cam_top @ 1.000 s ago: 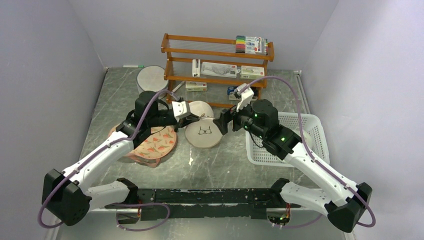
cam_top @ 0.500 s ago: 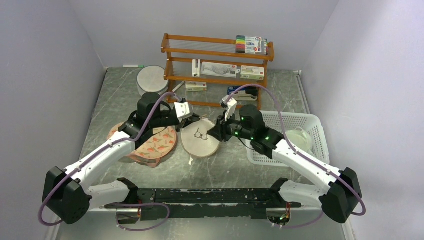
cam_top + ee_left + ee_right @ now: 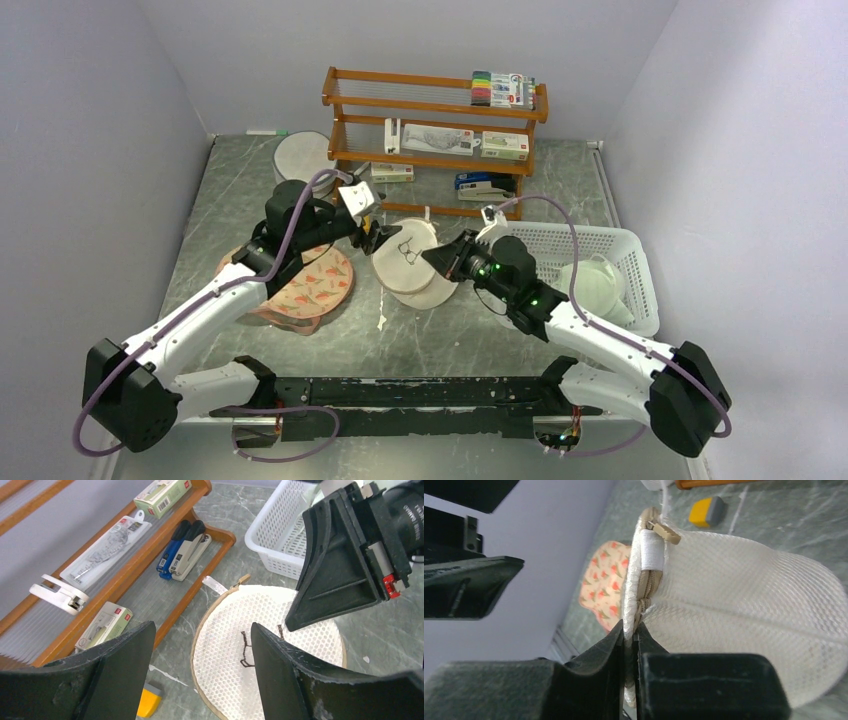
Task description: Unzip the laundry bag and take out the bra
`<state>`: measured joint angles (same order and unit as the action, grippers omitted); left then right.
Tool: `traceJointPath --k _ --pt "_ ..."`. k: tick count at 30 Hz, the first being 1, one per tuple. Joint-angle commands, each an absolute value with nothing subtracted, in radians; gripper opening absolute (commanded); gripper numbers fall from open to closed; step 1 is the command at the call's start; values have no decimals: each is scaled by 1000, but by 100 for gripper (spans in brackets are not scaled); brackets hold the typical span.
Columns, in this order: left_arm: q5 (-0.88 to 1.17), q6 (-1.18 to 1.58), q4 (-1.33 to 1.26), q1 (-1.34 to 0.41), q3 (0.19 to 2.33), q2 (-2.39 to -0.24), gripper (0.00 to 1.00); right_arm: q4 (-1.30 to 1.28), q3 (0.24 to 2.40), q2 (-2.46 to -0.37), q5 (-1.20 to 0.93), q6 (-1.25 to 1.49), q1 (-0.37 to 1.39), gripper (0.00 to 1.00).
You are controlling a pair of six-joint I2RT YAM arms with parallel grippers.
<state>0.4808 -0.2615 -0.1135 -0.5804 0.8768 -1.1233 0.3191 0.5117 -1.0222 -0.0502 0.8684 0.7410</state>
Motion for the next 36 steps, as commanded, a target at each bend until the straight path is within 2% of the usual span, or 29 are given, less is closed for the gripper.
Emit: traceJointPath --k 1,3,8,10,14,17,28,31,36 --pt "448 -237 -147 -586 923 -1125 82 534 510 -1048 -46 998 767 12" --pt "451 -241 -135 -586 928 -1125 81 553 503 -1062 -72 988 779 22" --pt "475 -208 -140 -586 938 -1128 78 572 461 -1072 -158 936 784 35" --pt "473 -186 -140 -587 947 -1128 77 512 467 -1043 -166 883 784 42" --pt "458 -147 -140 -588 960 -1128 76 324 484 -952 -80 786 782 61" --pt "451 -116 -143 -590 969 -1131 75 228 496 -889 -20 736 782 67" --pt "374 -14 -92 -652 1025 -1199 71 -55 621 -701 206 584 781 73" --pt "322 154 -81 -656 1031 -1226 74 -120 686 -616 277 518 783 74" --pt "358 428 -6 -663 1081 -1319 76 -215 761 -497 396 414 783 84"
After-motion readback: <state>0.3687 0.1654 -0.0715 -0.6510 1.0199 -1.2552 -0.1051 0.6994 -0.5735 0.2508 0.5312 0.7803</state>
